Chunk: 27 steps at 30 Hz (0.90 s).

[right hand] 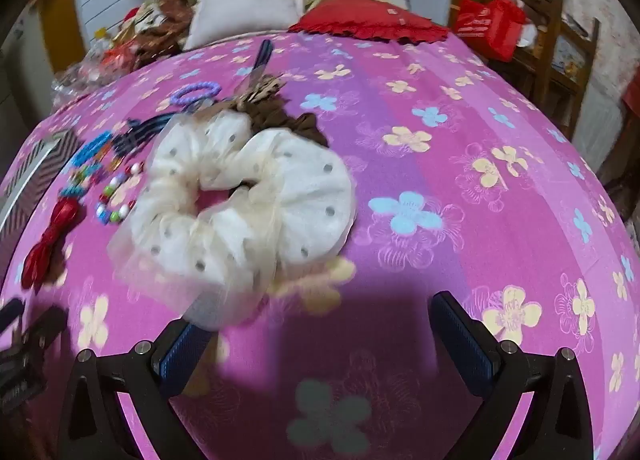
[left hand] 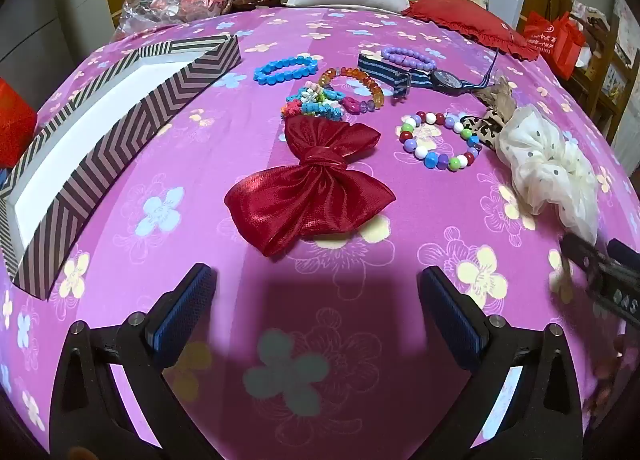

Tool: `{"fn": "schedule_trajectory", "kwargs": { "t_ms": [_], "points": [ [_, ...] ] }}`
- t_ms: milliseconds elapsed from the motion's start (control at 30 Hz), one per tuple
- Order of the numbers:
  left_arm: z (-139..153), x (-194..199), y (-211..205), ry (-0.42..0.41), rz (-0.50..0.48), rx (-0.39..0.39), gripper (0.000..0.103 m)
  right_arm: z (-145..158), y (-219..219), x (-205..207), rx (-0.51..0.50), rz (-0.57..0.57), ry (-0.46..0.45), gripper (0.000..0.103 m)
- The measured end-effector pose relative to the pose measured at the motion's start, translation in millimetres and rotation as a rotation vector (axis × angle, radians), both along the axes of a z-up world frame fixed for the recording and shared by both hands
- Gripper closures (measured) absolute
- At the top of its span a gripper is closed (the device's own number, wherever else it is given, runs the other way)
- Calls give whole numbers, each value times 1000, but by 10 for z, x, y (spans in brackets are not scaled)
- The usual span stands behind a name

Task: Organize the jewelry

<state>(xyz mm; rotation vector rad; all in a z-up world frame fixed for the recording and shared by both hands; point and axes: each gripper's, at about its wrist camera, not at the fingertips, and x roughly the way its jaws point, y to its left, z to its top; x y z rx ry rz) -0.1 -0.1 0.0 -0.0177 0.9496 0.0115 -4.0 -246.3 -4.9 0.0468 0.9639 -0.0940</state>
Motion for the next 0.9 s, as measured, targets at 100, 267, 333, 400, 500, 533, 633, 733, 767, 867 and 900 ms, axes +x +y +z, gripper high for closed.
{"fn": "schedule_trajectory", "kwargs": {
  "t_ms": [100, 267, 333, 400, 500, 533, 633, 733, 767, 867, 900],
  "points": [
    [0, -2, 0, 3, -1, 3, 0, -17, 74, 40, -14, -8, 10, 0],
    [4, -38, 25, 28, -29, 5, 0, -71, 172, -274, -9, 21, -50, 0],
    [6, -114, 67, 58, -32, 3, 1, -32, 128, -389, 10, 23, -26, 0],
    [5, -197, 95, 91, -41, 3, 3, -22, 148, -485, 16, 18, -18, 0],
    [67, -331, 174, 97, -47, 6, 5, -12, 190, -635, 30, 7, -13, 0],
    [99, -394, 175, 87, -48, 14, 5, -2, 200, -684, 39, 3, -13, 0],
    [209, -544, 226, 51, -52, 32, 5, 45, 196, -847, 84, -34, -32, 11],
    [333, -662, 277, 11, -48, 45, 5, 117, 166, -1018, 110, -114, -68, 19],
    [371, -698, 297, -1, -46, 47, 5, 145, 159, -1066, 116, -134, -82, 20],
    [462, -774, 357, -25, -44, 54, 5, 274, 151, -1189, 151, -148, -128, 26],
    [488, -813, 372, -35, -42, 53, 5, 323, 141, -1230, 162, -158, -151, 31]
  ]
}}
